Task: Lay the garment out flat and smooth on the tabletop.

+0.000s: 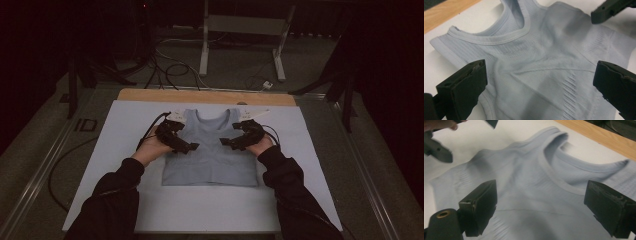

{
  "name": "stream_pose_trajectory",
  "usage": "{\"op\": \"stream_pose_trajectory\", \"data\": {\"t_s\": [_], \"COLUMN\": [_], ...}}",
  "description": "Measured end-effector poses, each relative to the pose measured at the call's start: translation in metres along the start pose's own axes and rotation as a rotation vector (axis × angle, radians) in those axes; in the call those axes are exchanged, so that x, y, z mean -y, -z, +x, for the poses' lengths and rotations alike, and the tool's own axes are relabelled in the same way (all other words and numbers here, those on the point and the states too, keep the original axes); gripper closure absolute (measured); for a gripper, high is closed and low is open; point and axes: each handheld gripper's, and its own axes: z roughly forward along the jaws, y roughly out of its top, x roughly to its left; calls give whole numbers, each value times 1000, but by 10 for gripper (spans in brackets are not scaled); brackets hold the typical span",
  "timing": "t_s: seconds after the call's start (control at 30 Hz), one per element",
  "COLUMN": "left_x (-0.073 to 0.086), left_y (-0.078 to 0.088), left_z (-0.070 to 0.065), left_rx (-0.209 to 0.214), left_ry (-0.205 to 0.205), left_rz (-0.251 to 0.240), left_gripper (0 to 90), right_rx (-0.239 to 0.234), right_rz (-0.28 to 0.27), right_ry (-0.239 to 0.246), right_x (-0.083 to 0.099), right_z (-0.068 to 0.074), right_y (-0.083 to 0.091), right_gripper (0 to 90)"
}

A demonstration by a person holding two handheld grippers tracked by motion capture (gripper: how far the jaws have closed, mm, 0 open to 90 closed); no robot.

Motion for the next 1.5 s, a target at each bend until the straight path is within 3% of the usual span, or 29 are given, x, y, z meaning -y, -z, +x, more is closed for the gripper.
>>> {"op": "stream_pose_trajectory", "data": {"t_s": [0.2, 0.33, 0.47, 0.97, 1.2, 1.5], "left_x": [-1, 3, 10, 48, 69, 99], "left_y": [12, 21, 31, 64, 76, 84], "left_z": [-7, -15, -19, -27, -33, -39], "left_rx": [17, 12, 18, 7, -34, -22], "left_ry": [-13, -43, -42, -55, -62, -34], "left_rz": [-20, -20, -30, -32, -24, -39], "left_gripper": [1, 0, 0, 0, 0, 0], "right_rx": [-12, -8, -7, -2, 6, 26], "right_rz": [-4, -4, -12, -37, -50, -49], "right_ry": [24, 41, 52, 54, 31, 2], "right_x": [3, 5, 9, 41, 64, 92], "right_z": [8, 13, 18, 34, 39, 46], "right_y": [4, 9, 19, 53, 69, 86], "right_gripper": [106, 105, 105, 105, 105, 105]}}
